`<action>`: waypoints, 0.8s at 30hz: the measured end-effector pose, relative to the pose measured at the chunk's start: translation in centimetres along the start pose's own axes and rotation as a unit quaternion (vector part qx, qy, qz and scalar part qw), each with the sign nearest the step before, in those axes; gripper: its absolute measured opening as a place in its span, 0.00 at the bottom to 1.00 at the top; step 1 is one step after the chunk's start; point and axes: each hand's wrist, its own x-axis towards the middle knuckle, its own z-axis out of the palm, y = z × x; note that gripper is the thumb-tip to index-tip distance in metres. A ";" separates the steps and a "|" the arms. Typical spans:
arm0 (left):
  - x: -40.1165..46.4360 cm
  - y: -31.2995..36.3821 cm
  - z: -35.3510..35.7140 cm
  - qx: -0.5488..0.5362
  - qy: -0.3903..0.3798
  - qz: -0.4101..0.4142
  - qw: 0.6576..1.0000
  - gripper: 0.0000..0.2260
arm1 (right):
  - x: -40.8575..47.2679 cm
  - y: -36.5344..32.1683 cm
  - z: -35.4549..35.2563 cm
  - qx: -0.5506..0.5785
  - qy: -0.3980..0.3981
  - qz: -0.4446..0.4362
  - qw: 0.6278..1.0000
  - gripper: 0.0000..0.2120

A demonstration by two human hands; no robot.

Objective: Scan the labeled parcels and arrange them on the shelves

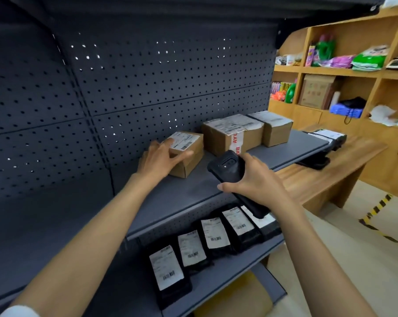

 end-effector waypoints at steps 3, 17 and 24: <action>0.8 0.3 -0.5 0.034 -0.039 0.011 0.999 0.40 | 1.4 0.9 -0.4 -0.004 -0.014 -0.008 1.000 0.42; 0.1 7.3 4.2 0.166 0.075 0.009 0.983 0.29 | 5.5 6.5 -4.3 -0.028 -0.065 -0.086 0.994 0.37; -3.1 5.2 2.8 0.226 0.109 -0.021 0.968 0.34 | 5.5 4.4 -3.2 -0.019 -0.098 -0.182 0.978 0.45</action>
